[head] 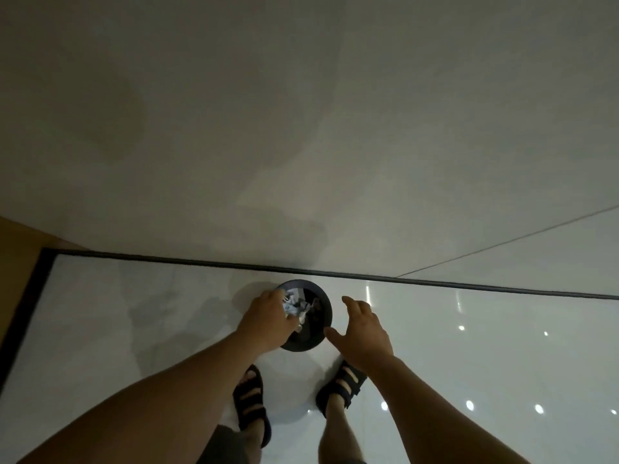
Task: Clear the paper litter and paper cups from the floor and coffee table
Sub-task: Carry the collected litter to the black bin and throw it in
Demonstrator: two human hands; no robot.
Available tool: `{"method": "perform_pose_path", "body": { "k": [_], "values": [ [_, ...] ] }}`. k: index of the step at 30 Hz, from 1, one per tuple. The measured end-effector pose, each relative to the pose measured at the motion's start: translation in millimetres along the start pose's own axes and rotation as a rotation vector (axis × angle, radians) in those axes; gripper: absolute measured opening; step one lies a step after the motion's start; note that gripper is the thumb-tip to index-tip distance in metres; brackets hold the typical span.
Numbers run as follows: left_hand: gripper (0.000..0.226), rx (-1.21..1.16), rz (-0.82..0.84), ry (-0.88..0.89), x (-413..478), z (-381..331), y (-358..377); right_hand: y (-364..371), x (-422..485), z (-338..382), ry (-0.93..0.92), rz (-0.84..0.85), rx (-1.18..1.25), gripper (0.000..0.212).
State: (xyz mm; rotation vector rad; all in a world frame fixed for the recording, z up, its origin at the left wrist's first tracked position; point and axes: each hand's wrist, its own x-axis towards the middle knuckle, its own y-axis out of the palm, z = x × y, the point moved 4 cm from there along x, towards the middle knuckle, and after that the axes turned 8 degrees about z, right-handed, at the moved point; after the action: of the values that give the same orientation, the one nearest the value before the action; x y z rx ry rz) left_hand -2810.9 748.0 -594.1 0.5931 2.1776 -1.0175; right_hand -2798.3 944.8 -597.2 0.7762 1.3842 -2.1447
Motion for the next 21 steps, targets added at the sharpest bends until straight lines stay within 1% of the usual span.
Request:
{"method": "perform_pose_path", "body": {
  "k": [3,5,10,15,21],
  "values": [
    [0.047,0.101,0.006,0.061,-29,-46,-21,-31,-47,-5,0.030,-0.069,0.018,0.080],
    [0.056,0.191,0.037,0.112,-45,-81,-23,-55,-77,-18,0.044,-0.125,0.018,0.079],
    [0.067,0.441,0.112,0.283,-85,-183,6,-115,-160,-86,0.153,-0.255,0.055,0.077],
    [0.073,0.675,0.150,0.479,-123,-312,72,-153,-247,-188,0.280,-0.360,0.104,0.076],
    [0.071,0.888,0.178,0.690,-181,-454,196,-169,-359,-319,0.456,-0.445,0.152,0.076]
  ]
}}
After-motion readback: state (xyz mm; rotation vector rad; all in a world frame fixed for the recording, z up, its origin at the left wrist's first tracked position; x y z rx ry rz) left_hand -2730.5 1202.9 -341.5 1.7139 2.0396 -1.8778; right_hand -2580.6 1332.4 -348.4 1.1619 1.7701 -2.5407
